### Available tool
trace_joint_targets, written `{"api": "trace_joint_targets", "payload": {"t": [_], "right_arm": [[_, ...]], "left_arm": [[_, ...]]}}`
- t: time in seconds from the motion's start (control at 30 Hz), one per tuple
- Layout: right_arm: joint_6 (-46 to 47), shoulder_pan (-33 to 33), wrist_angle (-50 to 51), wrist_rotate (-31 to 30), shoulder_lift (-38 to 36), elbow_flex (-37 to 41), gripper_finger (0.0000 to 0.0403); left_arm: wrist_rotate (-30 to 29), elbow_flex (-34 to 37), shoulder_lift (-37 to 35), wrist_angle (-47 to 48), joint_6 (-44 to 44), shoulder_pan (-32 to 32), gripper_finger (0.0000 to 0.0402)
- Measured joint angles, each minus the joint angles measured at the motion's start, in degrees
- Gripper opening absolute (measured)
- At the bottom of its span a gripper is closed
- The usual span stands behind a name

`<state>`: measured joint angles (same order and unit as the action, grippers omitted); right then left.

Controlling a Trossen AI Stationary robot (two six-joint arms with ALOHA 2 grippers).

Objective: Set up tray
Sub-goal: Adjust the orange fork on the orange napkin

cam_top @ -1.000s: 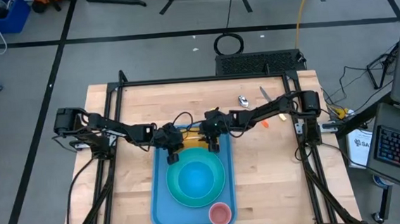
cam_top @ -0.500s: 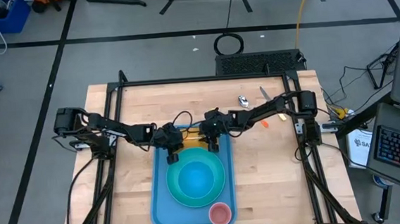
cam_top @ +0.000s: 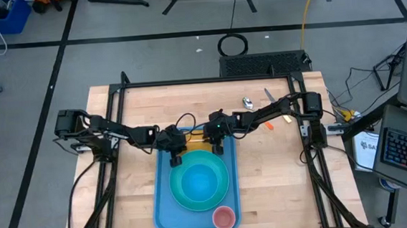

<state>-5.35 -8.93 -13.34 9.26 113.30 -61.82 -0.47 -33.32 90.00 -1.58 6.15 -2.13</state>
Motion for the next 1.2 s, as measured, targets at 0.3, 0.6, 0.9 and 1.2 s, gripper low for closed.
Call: {"api": "trace_joint_targets", "payload": {"t": [0.3,0.6,0.9,1.2], "right_arm": [[0.4,0.0,0.6,0.0,0.0,0.0,0.0009],[2.7,0.0,0.3,-3.1,0.0,0.0,0.0005],[3.5,0.0,-1.0,-4.8,0.0,0.0,0.0003],[3.4,-0.1,-1.2,-4.6,0.0,0.0,0.0004]], "left_arm": [[0.0,0.0,0.0,0.0,0.0,0.0,0.0037],[0.0,0.0,0.0,0.0,0.1,0.0,0.0037],[0.1,0.0,0.0,0.1,0.1,0.0,0.0037],[0.1,-0.1,0.0,1.3,-0.4,0.0,0.0037]]}}
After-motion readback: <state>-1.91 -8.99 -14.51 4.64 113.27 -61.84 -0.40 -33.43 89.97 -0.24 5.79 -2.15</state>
